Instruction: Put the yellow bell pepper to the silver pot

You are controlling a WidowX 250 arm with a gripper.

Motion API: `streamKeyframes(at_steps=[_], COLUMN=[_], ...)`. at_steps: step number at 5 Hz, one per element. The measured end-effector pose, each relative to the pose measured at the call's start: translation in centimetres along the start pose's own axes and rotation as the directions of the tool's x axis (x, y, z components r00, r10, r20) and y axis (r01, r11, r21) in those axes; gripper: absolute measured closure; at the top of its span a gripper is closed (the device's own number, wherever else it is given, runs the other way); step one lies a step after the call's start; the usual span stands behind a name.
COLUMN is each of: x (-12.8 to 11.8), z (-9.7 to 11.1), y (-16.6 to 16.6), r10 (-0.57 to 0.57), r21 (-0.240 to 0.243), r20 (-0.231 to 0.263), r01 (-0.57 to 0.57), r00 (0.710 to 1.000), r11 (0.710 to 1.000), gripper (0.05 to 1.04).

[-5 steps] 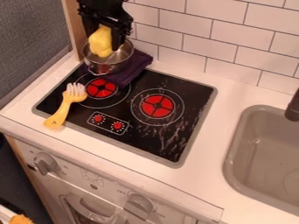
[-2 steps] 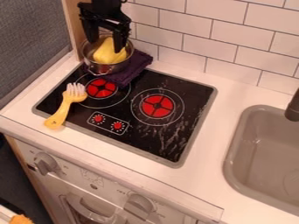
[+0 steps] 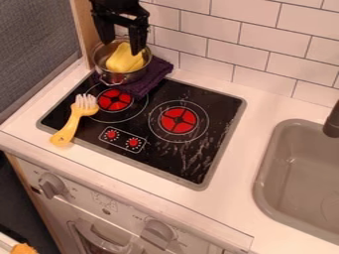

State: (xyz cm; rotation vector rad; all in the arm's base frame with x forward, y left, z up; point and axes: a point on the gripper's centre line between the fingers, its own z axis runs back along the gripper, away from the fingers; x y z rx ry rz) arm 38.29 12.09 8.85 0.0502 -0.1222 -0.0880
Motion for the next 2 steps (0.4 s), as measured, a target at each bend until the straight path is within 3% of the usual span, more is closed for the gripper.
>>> streamKeyframes(at_steps=[2], x=[-0.02], z=[0.0], y=[-0.01], r10=[-0.005], r21=[-0.001], r20=[-0.001], r01=[0.005], r00=[1.0], r11=[1.0], gripper=[0.082])
